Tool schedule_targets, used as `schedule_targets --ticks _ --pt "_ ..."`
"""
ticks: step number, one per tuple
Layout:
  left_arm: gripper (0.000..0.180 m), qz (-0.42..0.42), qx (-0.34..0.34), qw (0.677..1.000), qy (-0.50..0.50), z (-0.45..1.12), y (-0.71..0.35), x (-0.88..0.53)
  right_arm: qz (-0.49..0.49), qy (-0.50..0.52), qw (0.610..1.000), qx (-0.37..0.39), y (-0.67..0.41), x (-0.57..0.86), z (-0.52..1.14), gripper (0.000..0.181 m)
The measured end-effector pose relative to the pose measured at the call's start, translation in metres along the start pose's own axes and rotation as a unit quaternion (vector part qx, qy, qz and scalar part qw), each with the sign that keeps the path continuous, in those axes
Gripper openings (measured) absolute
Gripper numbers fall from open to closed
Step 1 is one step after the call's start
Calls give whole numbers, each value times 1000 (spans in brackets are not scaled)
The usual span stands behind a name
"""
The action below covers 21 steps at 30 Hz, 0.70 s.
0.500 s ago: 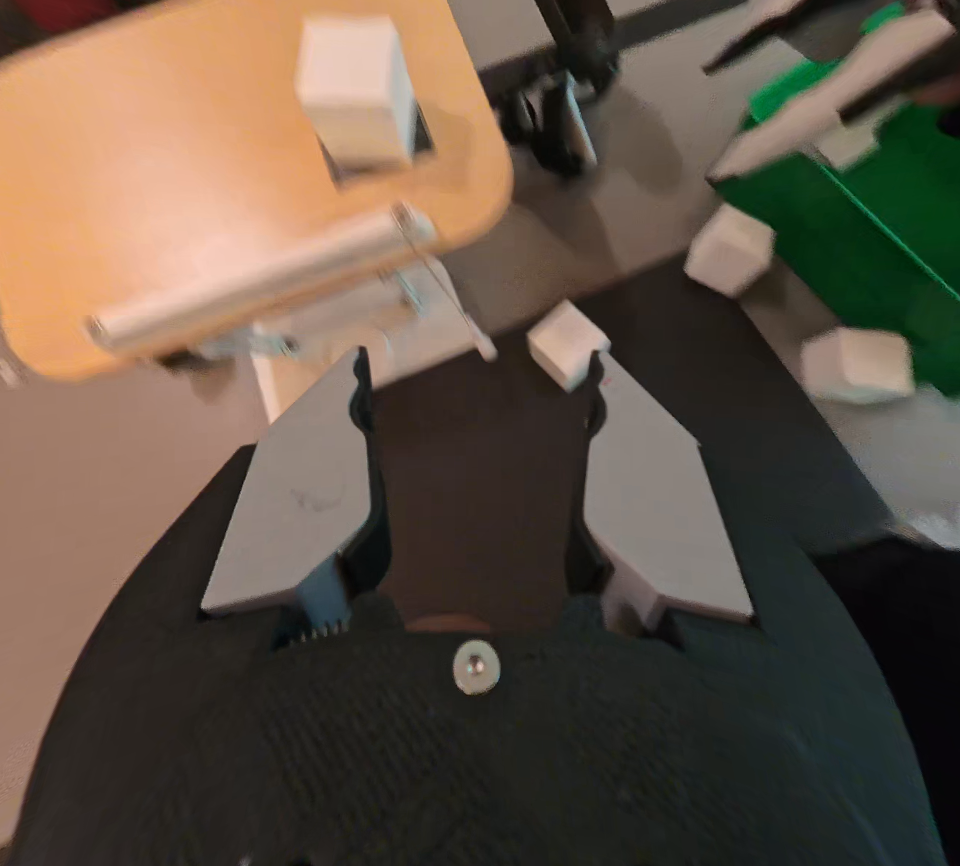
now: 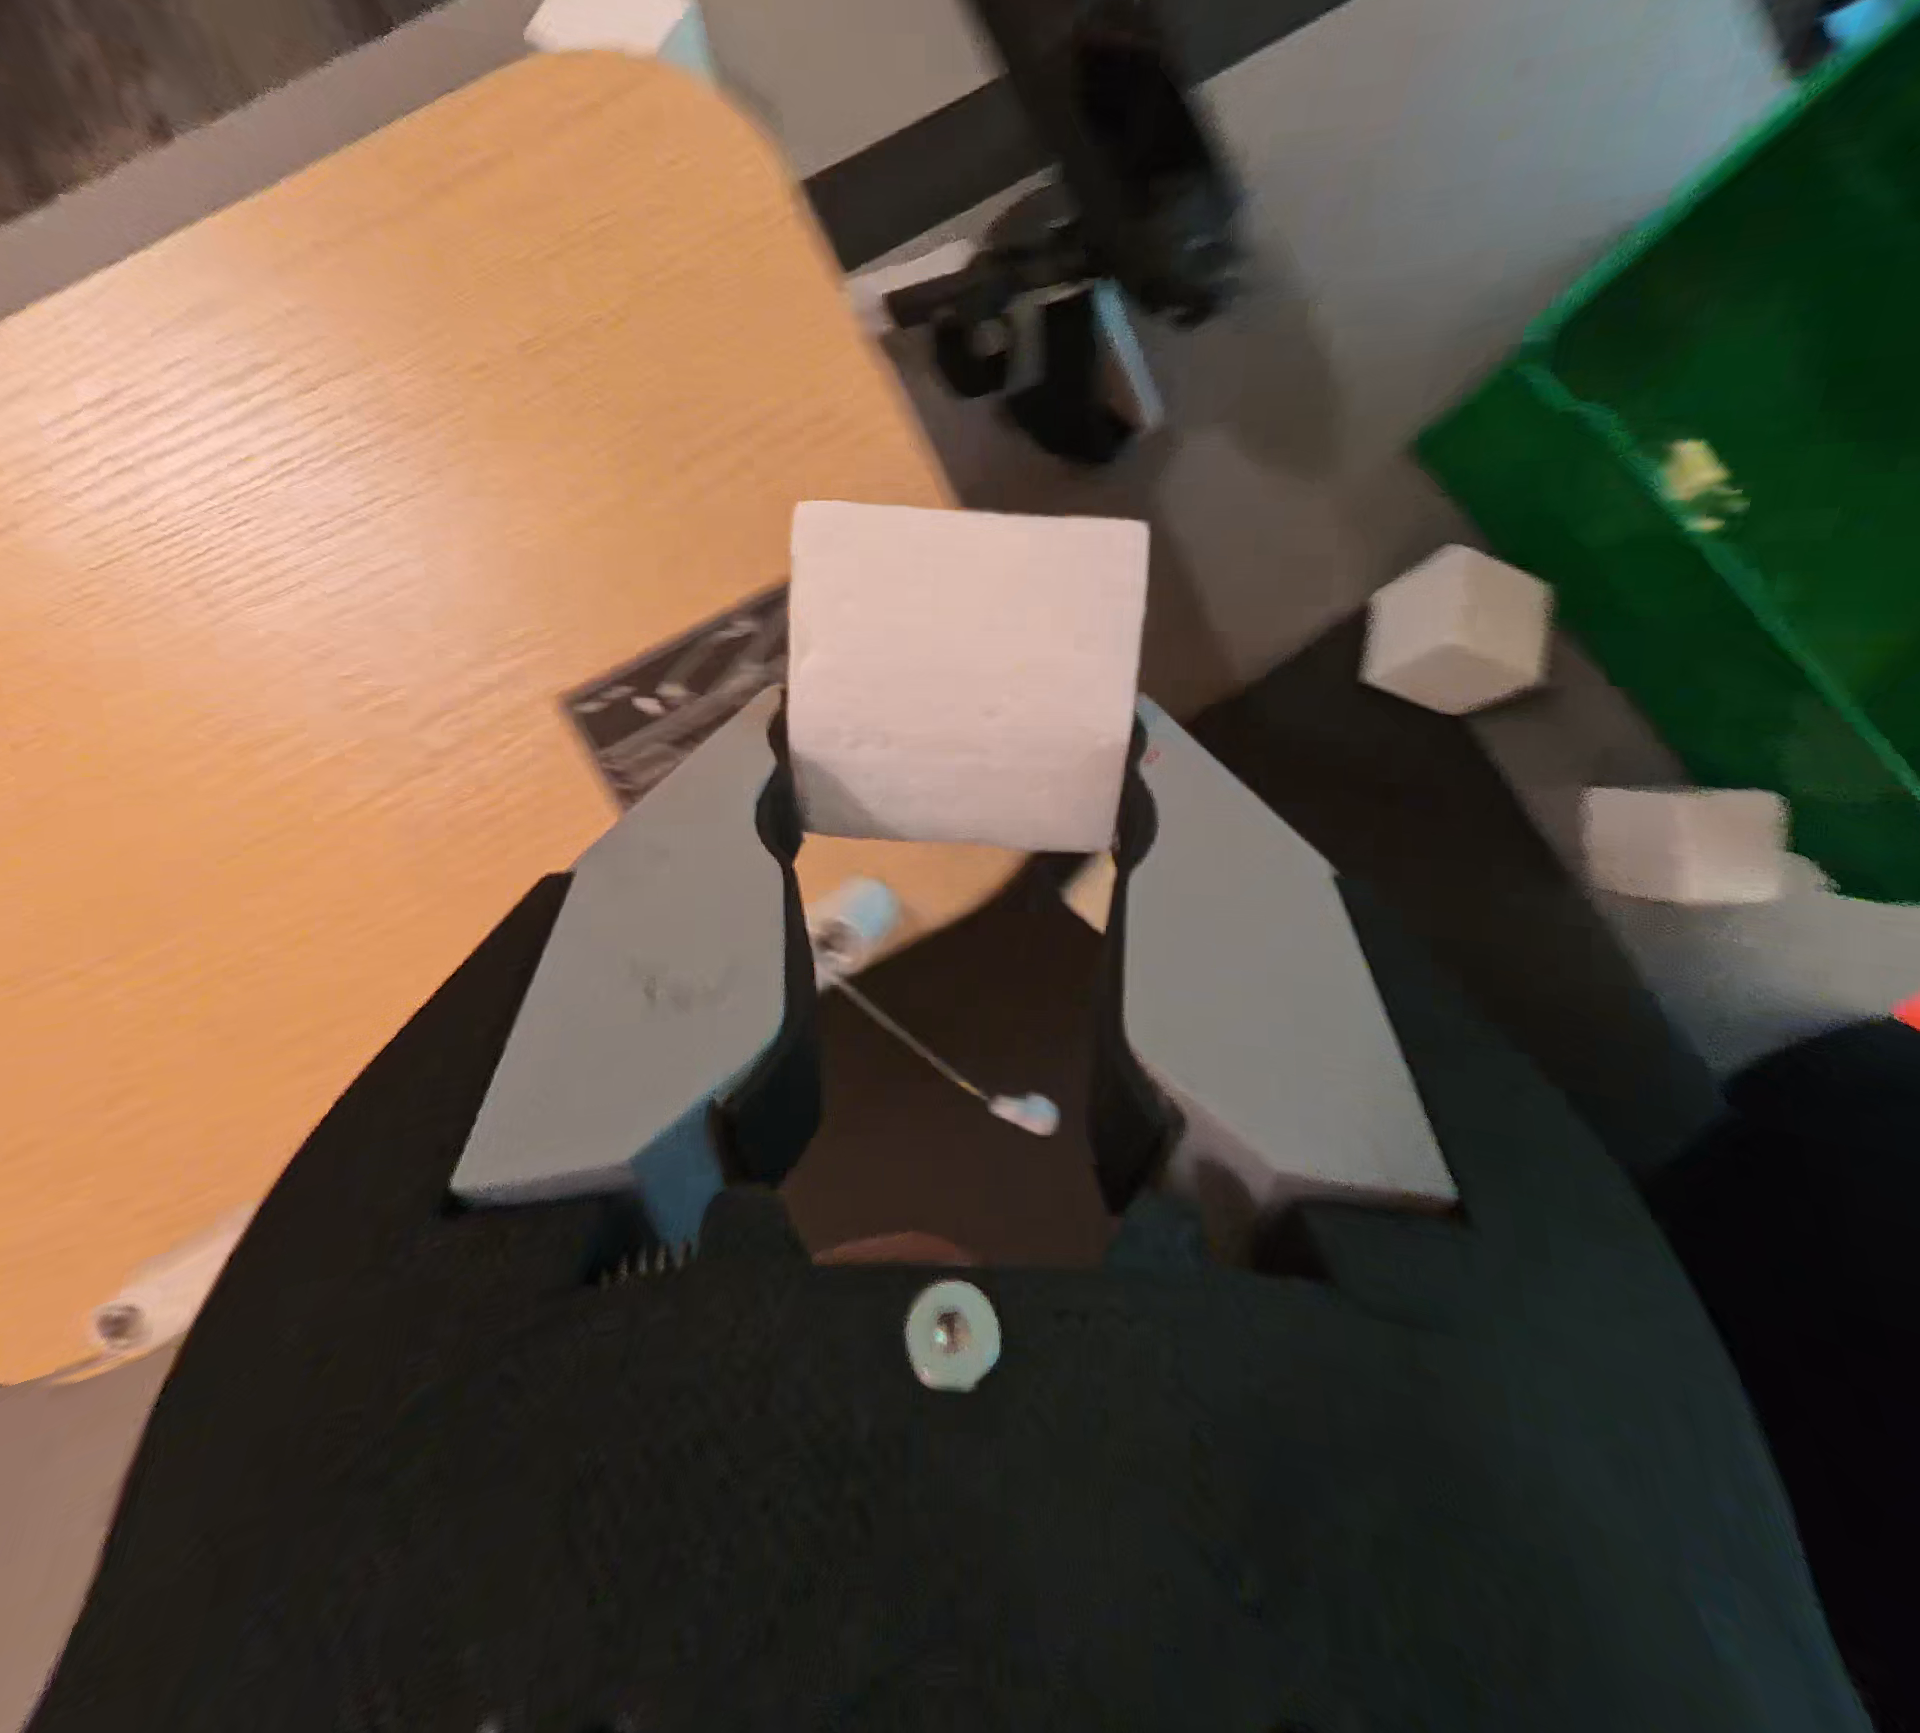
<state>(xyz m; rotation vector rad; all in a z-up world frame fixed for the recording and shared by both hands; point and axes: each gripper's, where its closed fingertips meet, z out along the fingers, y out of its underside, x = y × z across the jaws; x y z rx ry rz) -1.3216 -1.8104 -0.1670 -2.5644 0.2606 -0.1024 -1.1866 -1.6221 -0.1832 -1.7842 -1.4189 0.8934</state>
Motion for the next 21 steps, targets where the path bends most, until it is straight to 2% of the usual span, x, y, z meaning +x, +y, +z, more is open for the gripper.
schedule_targets --ticks 3,5,8,10,12,14,15,16,18,21 --pt "59 33 9 999 21 -24 23 62 -38 -18 999 -5 -34 39 40 80" --pt "59 40 -10 998 44 -22 55 99 -75 -52 995 -39 -50 56 85 81" --pt "60 41 -95 992 77 2 128 130 -138 -86 977 -137 -48 80 169 89" --pt "60 58 -147 986 57 22 177 123 -187 -99 952 -220 -31 91 221 95" --pt "60 65 -198 977 42 39 221 106 -228 -98 925 -287 -12 102 262 91" --pt "60 54 -220 973 39 54 250 92 -256 -107 899 -340 8 105 289 91" --pt "60 47 -231 971 41 59 262 87 -264 -111 885 -366 18 107 297 84" --pt "60 42 -237 970 39 64 270 82 -263 -121 873 -392 28 107 301 69" --pt "60 29 -241 970 31 73 280 73 -257 -137 864 -411 31 100 300 63" --pt "59 11 -243 970 28 78 287 66 -249 -99 896 -354 -24 88 284 62"
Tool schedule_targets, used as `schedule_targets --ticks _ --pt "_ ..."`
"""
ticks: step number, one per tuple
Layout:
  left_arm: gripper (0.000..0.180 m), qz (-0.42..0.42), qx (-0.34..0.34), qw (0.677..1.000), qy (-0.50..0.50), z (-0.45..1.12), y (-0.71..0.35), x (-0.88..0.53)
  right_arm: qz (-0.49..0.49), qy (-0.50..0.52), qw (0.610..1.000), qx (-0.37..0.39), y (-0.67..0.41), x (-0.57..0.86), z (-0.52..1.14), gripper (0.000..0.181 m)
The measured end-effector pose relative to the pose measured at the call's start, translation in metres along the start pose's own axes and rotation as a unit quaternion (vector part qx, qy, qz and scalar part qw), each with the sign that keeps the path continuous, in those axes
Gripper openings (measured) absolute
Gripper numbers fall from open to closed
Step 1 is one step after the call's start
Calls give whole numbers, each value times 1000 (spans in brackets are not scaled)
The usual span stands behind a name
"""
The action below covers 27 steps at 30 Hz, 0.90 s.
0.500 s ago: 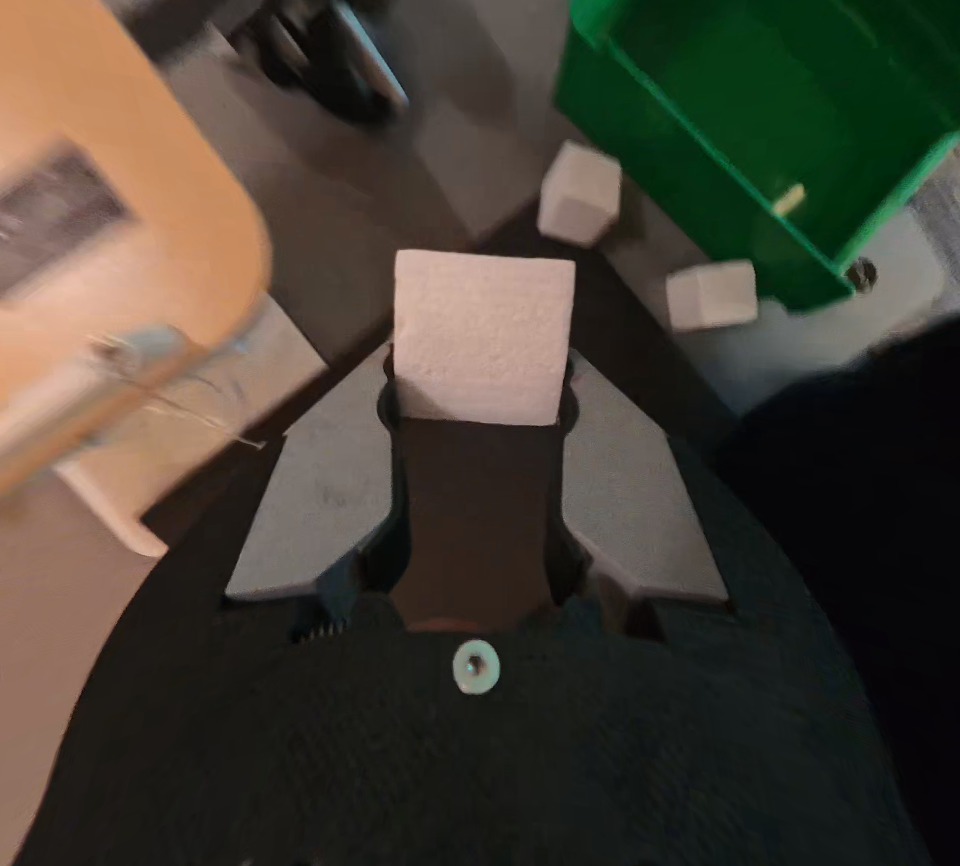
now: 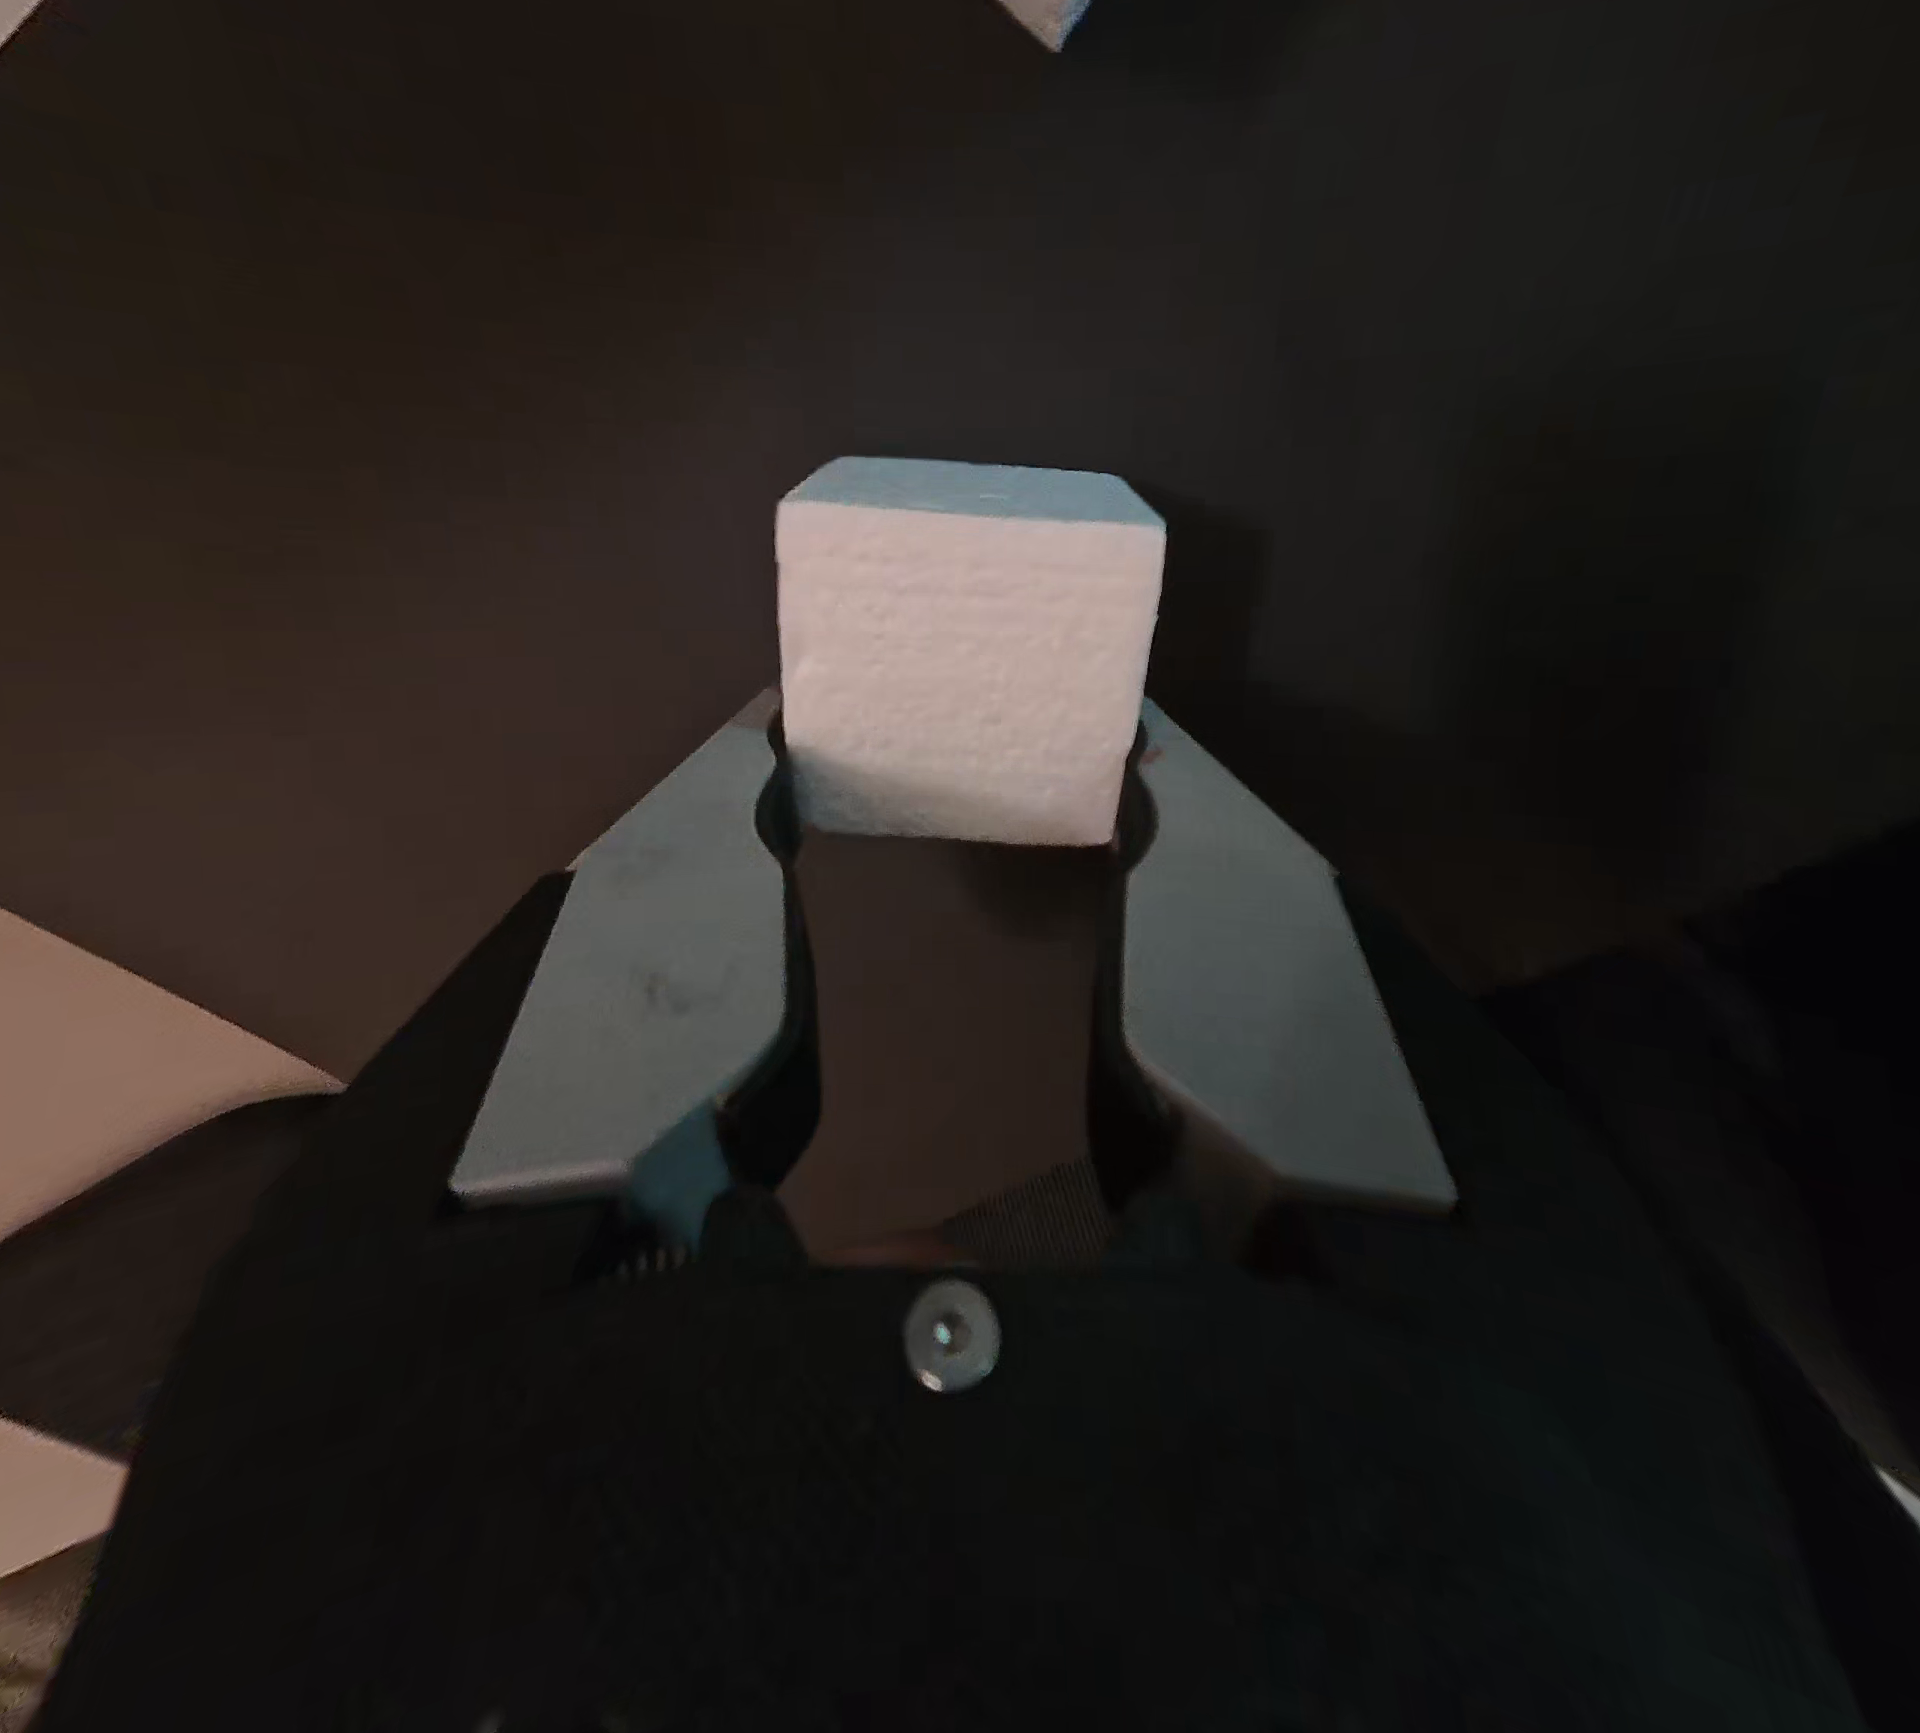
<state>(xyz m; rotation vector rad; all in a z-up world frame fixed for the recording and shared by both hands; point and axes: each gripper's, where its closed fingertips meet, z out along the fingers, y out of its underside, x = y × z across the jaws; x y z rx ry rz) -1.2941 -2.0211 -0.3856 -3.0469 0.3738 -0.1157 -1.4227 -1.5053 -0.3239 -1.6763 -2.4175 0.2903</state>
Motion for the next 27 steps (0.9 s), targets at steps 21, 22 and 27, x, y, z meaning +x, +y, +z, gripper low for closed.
schedule_targets --ticks 21,22,27 --pt "59 136 224 962 -81 -234 -20 -124 0 25 996 87 -183 -258 -109 71" --pt "59 165 245 951 -88 -255 -36 -136 23 33 993 112 -179 -259 -126 72" --pt "59 317 257 909 -83 -300 -123 -183 144 78 966 201 -117 -298 -204 75"
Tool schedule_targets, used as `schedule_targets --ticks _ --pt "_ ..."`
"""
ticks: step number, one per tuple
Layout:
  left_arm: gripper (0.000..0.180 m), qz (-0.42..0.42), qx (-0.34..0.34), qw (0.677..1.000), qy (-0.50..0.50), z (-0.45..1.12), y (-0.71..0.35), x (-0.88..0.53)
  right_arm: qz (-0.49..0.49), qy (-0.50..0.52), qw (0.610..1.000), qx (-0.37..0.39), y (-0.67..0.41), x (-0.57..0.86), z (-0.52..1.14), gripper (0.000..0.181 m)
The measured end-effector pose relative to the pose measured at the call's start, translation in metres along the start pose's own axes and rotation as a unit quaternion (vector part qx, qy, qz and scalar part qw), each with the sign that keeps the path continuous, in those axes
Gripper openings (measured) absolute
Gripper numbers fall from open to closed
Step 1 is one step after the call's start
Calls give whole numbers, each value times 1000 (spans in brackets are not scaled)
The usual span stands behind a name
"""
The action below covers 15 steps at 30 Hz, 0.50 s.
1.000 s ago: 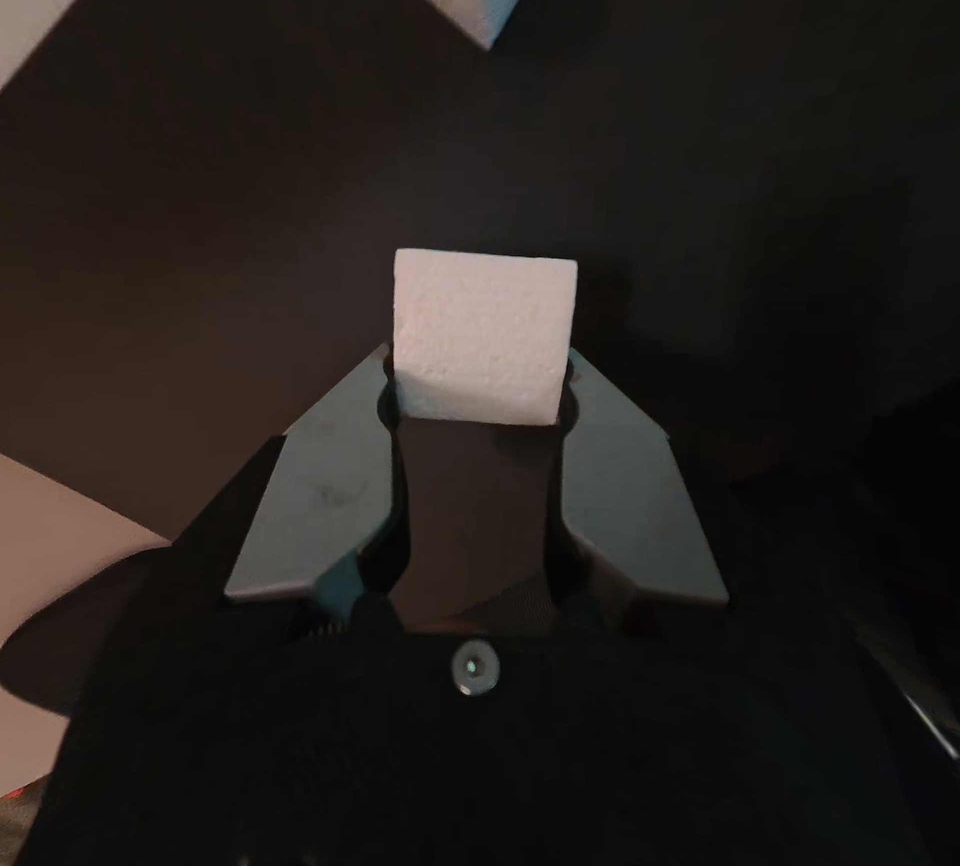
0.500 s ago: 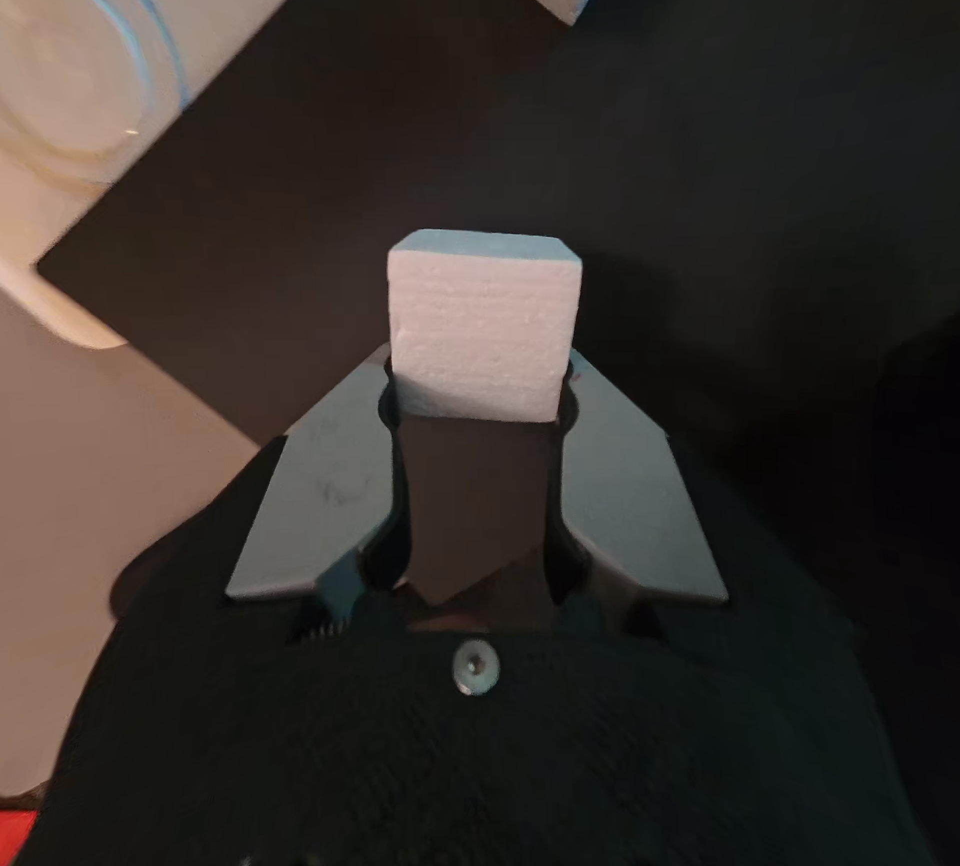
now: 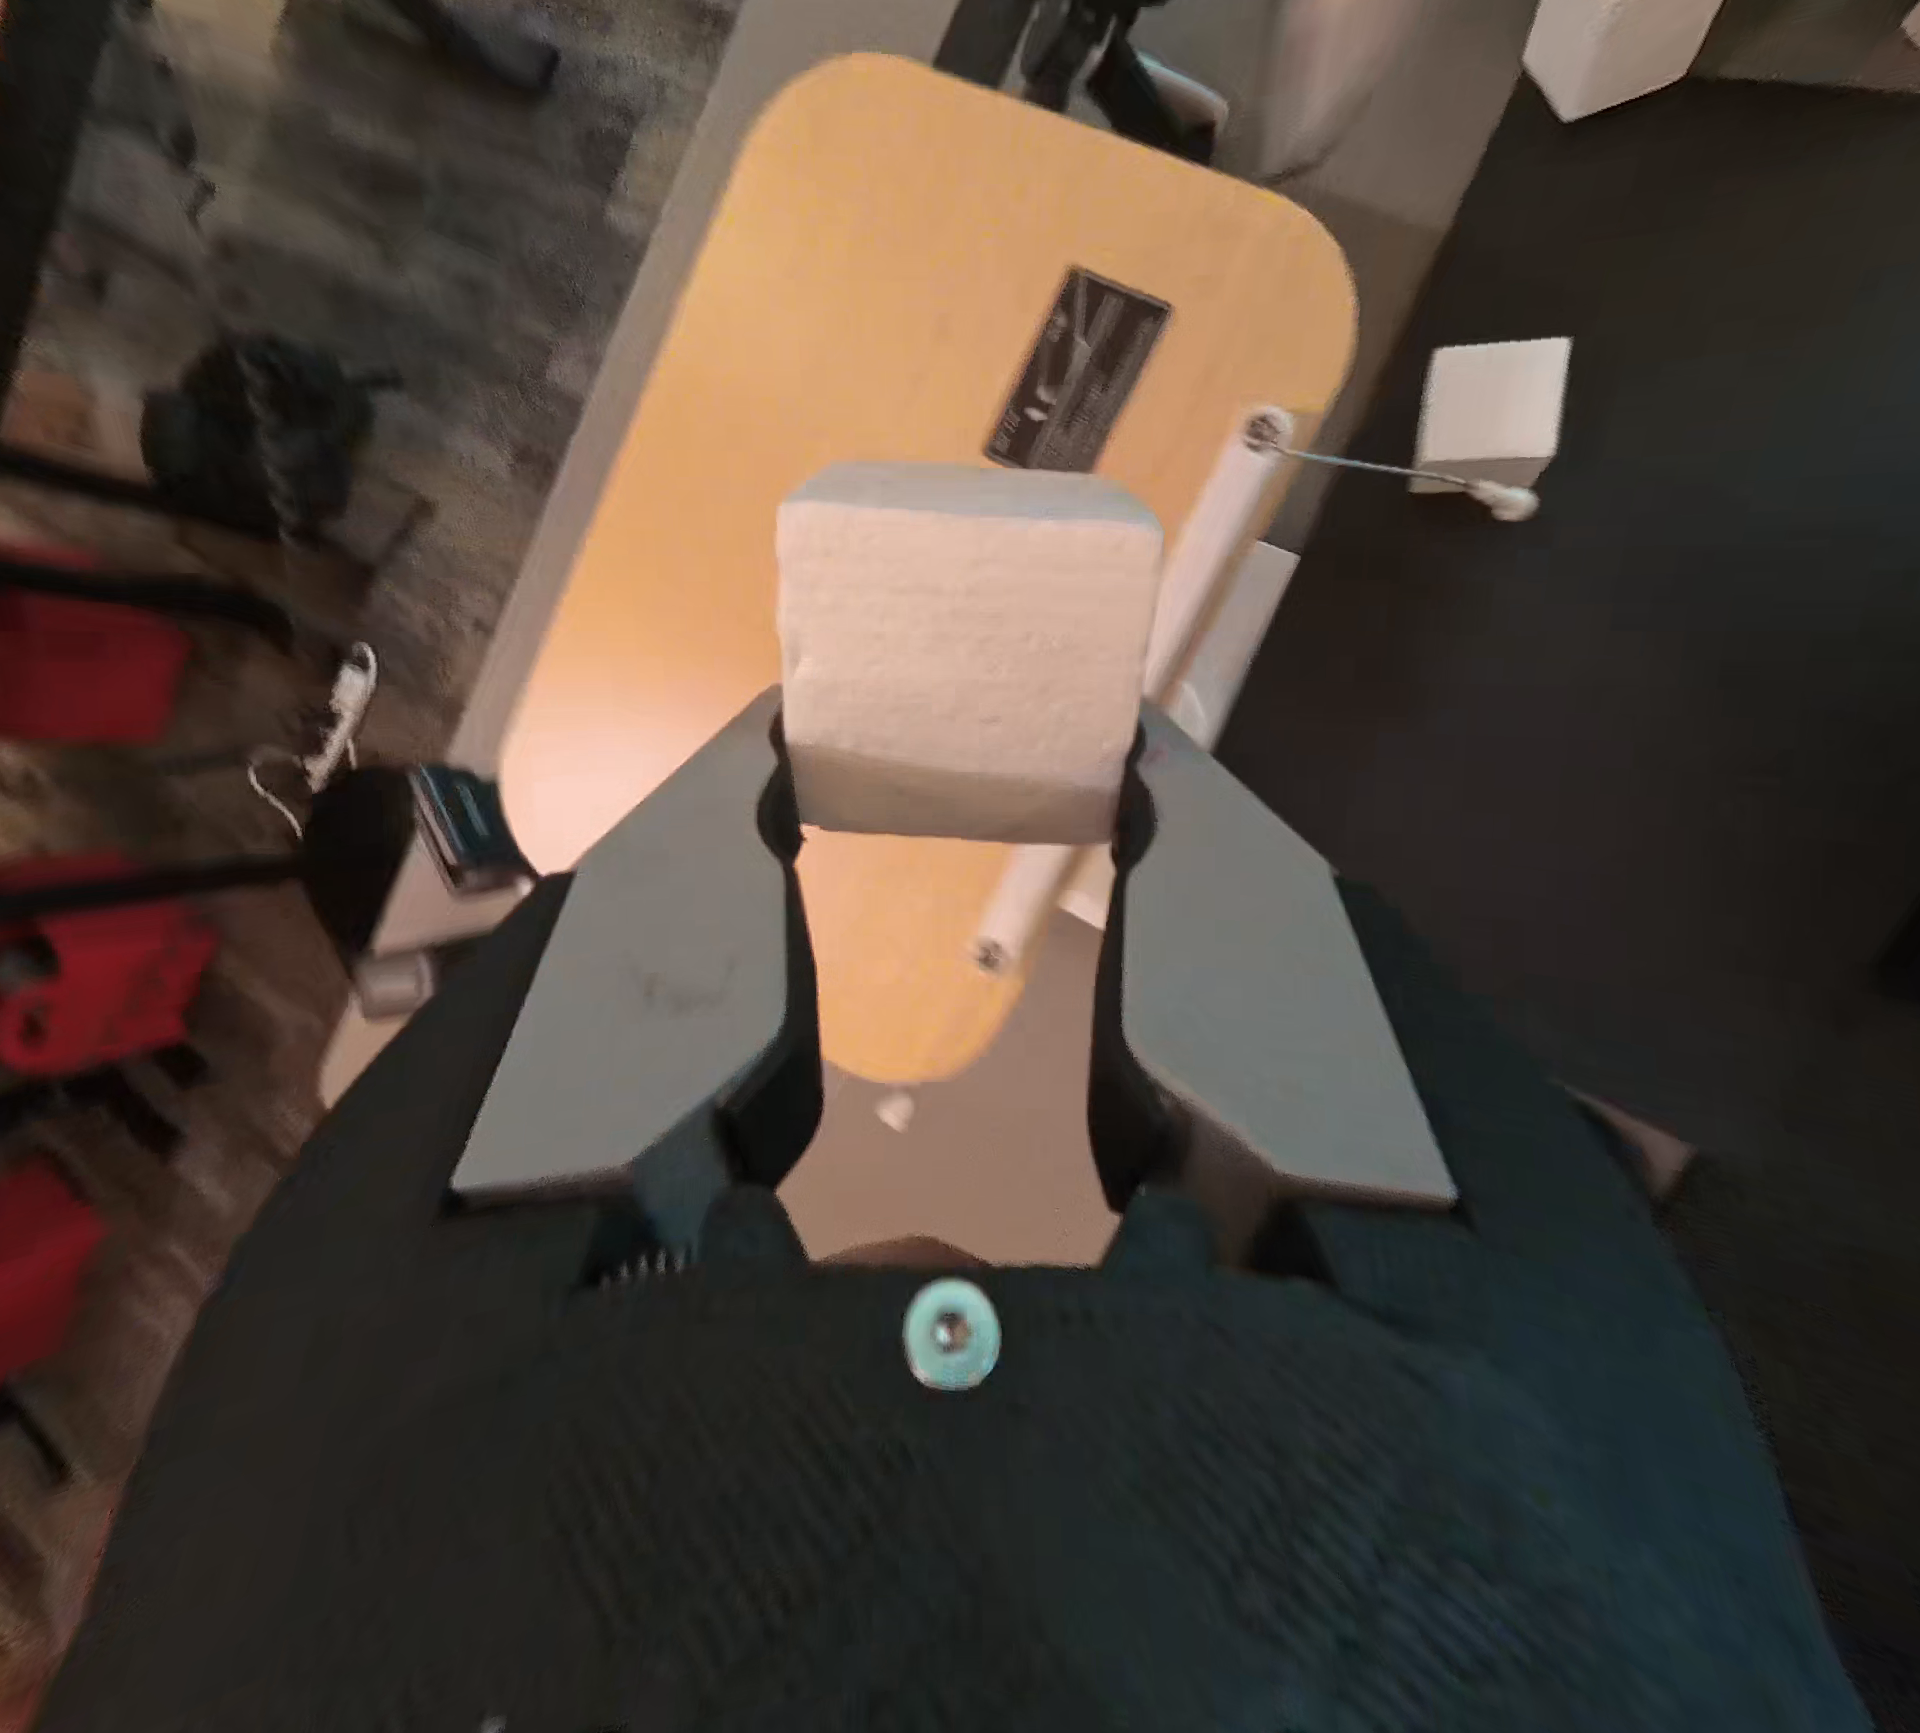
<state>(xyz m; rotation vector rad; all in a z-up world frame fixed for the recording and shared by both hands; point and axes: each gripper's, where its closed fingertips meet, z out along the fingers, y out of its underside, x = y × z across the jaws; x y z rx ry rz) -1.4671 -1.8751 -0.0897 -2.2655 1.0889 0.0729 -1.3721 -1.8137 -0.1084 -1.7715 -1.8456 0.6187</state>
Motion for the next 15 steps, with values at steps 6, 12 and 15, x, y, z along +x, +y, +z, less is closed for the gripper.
schedule_targets --ticks 6,12,15 --pt "59 27 -47 994 98 67 -8 -27 100 113 988 -19 116 -49 -91 74" --pt "60 74 -107 988 88 99 18 -39 200 170 964 -40 205 -95 -143 73" --pt "60 77 -116 986 91 99 18 -39 224 177 958 -33 220 -108 -147 74"
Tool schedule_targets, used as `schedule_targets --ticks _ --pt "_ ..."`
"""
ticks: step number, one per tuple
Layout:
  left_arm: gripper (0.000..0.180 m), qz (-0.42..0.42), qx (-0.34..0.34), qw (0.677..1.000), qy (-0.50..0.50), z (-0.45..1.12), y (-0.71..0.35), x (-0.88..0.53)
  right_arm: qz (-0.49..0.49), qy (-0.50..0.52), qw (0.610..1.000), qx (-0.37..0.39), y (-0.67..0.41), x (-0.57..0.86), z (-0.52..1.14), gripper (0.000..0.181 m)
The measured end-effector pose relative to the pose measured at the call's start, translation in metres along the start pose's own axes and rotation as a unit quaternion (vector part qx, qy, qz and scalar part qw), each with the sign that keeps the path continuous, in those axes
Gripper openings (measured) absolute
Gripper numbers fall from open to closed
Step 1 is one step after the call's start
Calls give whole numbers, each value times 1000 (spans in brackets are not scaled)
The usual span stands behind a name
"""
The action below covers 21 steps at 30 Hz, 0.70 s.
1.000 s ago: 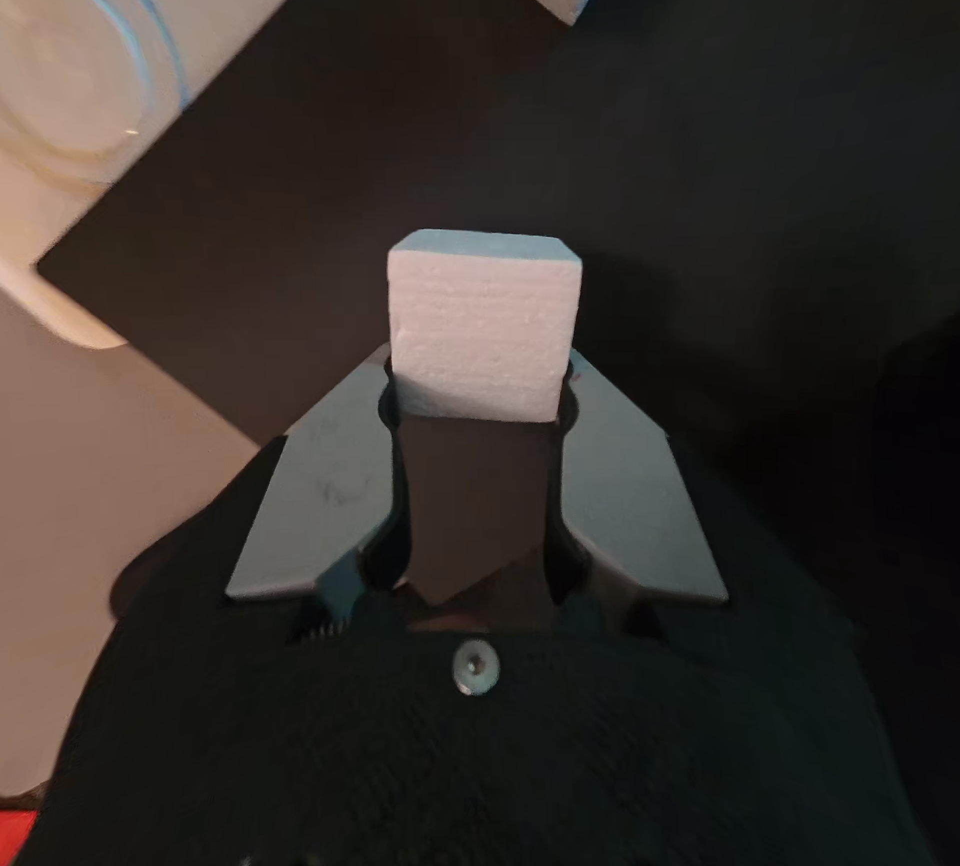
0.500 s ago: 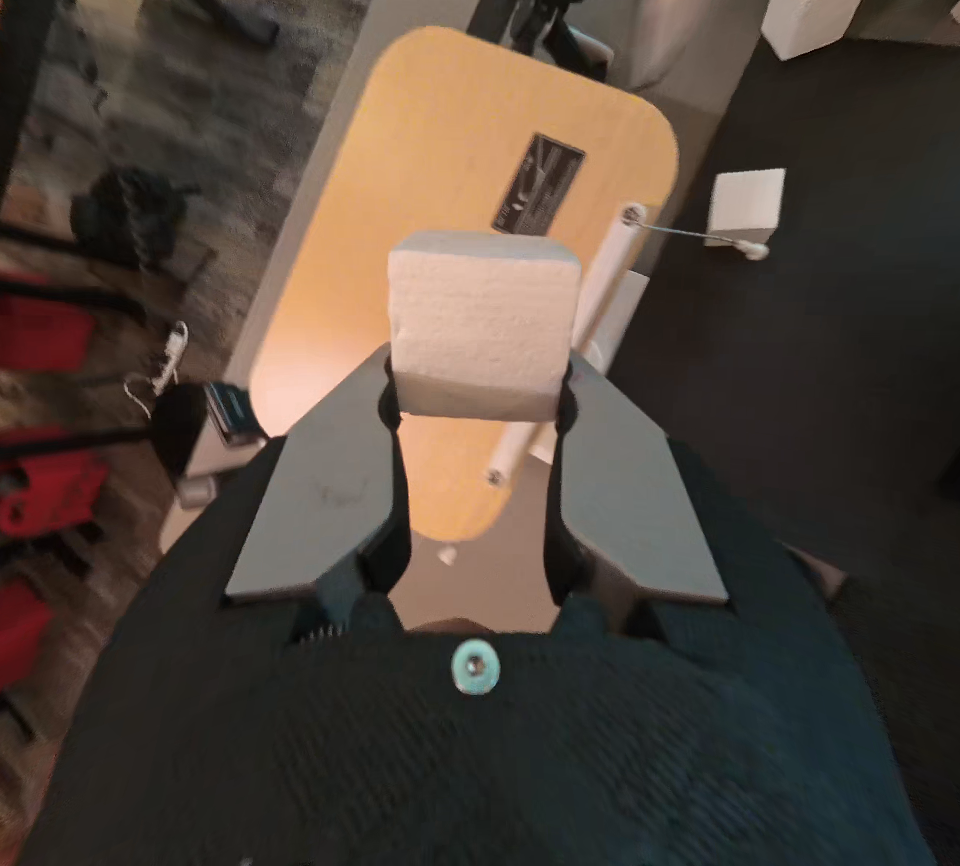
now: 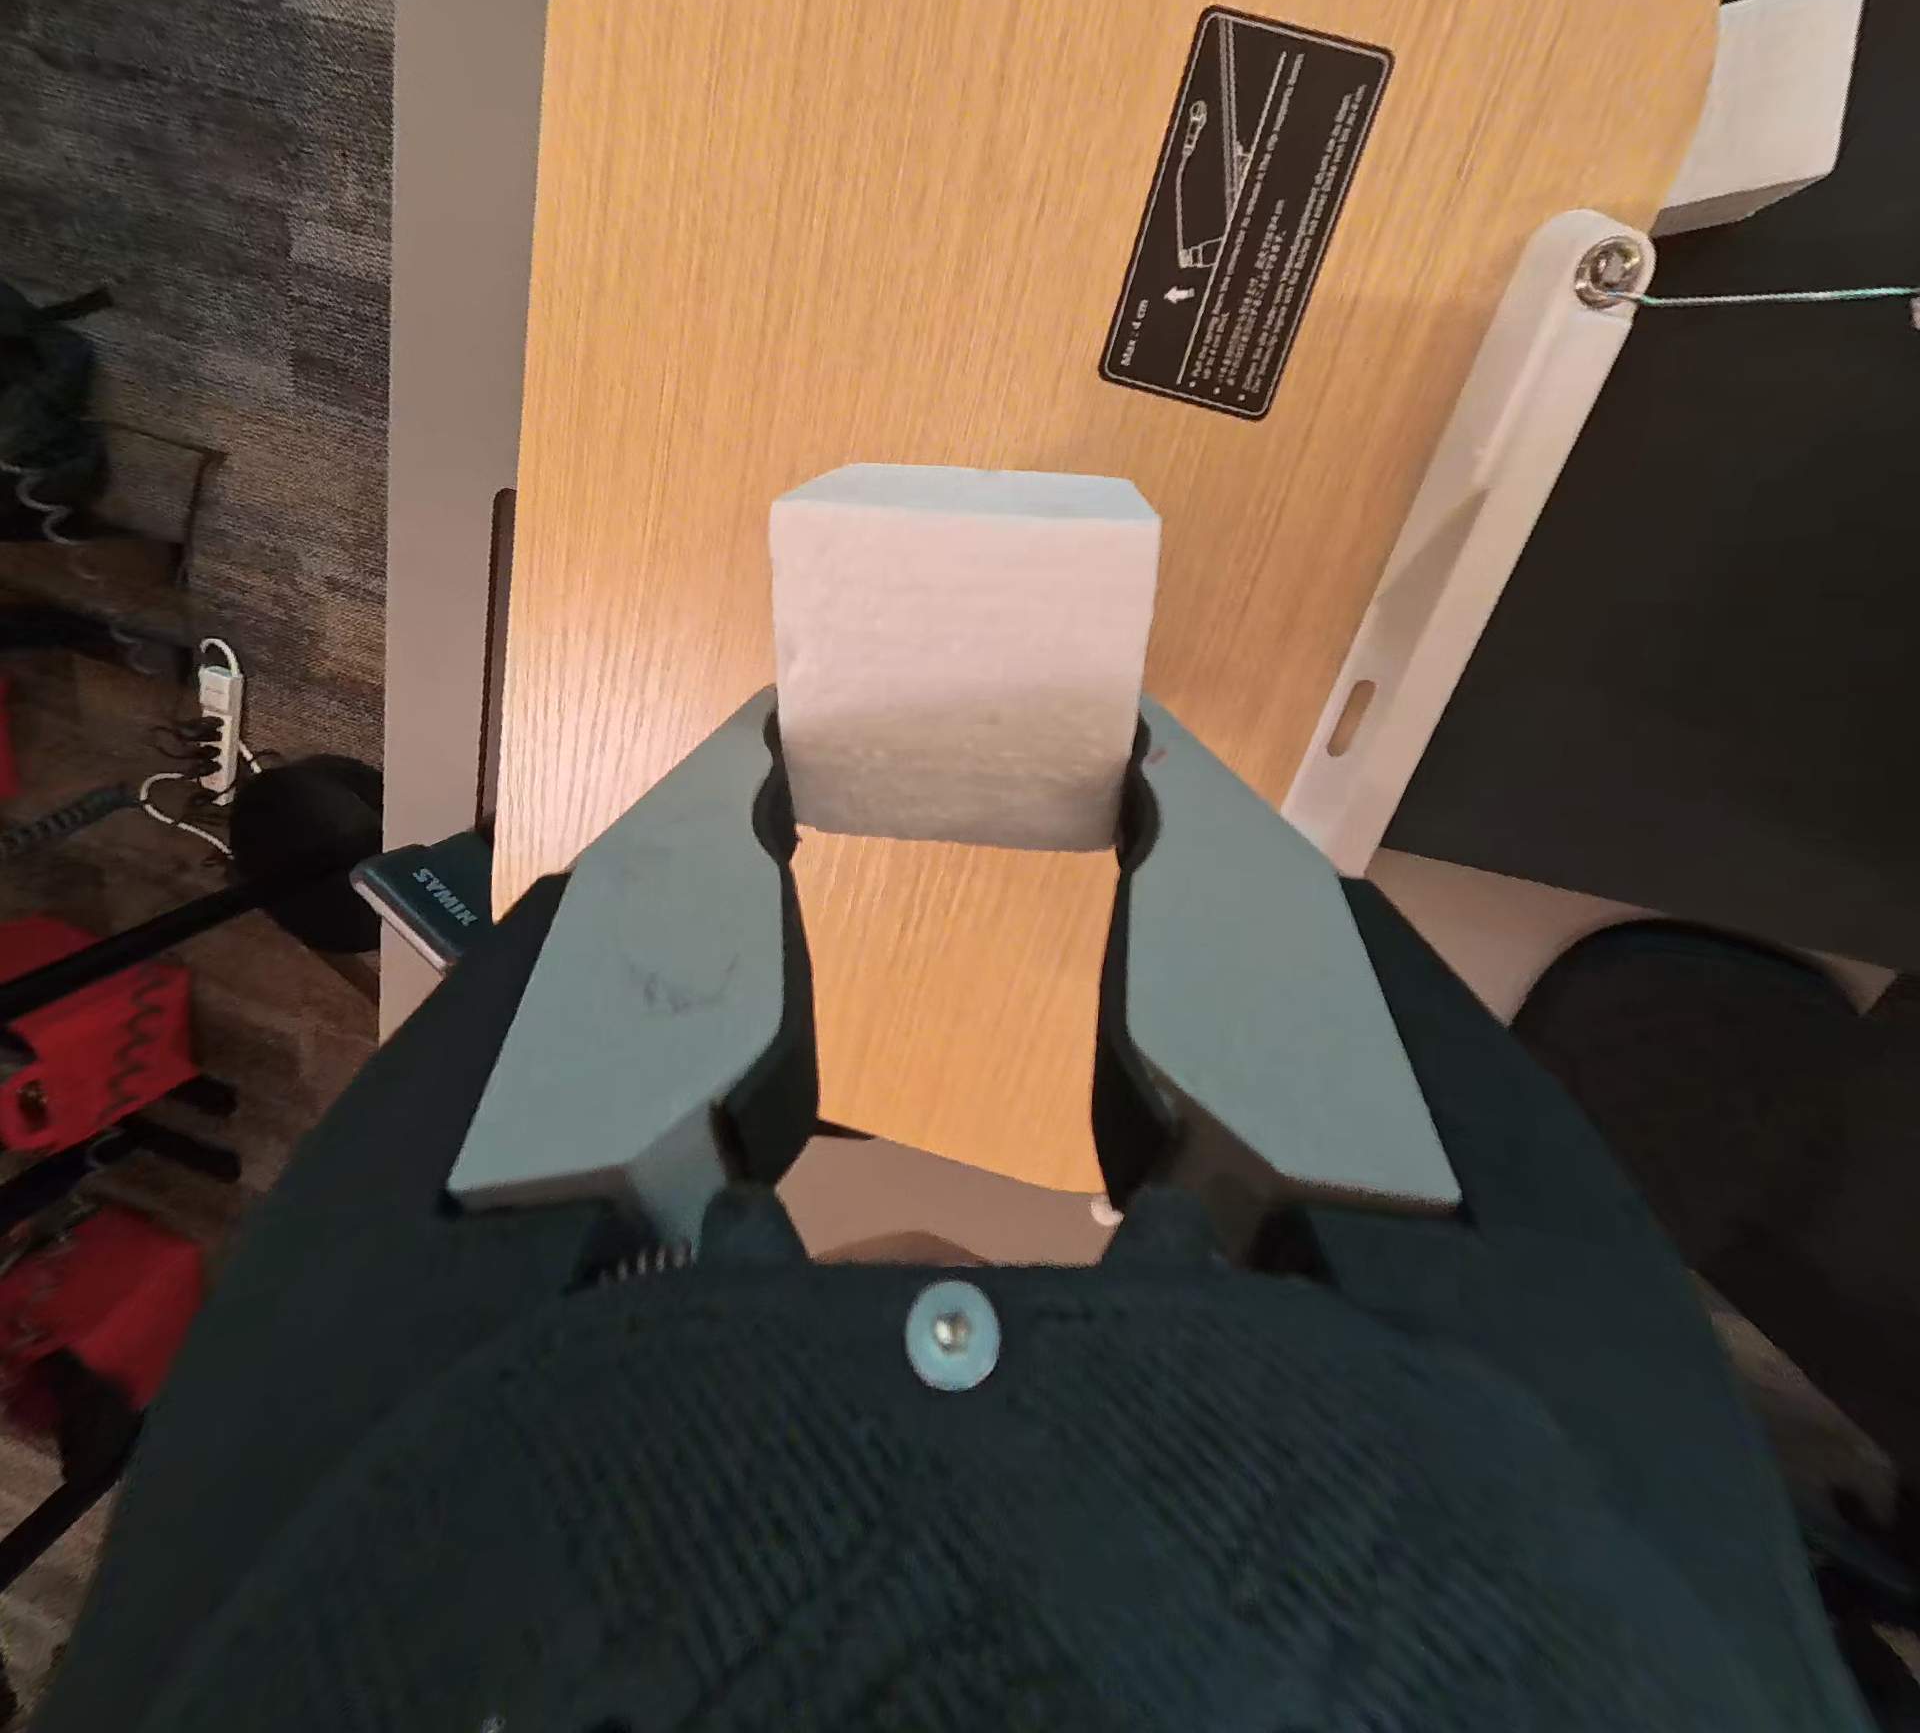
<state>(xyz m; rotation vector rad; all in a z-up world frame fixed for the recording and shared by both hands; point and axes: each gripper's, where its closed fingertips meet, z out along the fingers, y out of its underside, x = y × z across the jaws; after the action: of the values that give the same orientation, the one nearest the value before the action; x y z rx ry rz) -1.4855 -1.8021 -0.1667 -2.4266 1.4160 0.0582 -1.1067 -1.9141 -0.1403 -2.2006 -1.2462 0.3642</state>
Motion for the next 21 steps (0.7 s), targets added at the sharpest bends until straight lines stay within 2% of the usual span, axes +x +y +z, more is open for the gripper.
schedule_targets --ticks 4,6,10,14,17,21 --pt "73 6 -12 1000 -16 -1 5 -1 -7 -13 1000 25 -13 -16 7 76" --pt "82 -2 -1 1000 -26 -7 4 -1 -33 4 999 35 -30 -19 12 76" --pt "90 -15 27 998 -61 -29 10 1 -63 53 995 54 -70 -19 29 80" --pt "94 -55 69 991 -105 -59 23 22 -84 124 988 31 -86 -8 58 80" --pt "94 -71 92 984 -135 -74 36 62 -95 134 986 19 -87 -12 79 80" --pt "92 -77 121 983 -116 -64 42 146 -112 108 988 4 -76 -32 107 80"
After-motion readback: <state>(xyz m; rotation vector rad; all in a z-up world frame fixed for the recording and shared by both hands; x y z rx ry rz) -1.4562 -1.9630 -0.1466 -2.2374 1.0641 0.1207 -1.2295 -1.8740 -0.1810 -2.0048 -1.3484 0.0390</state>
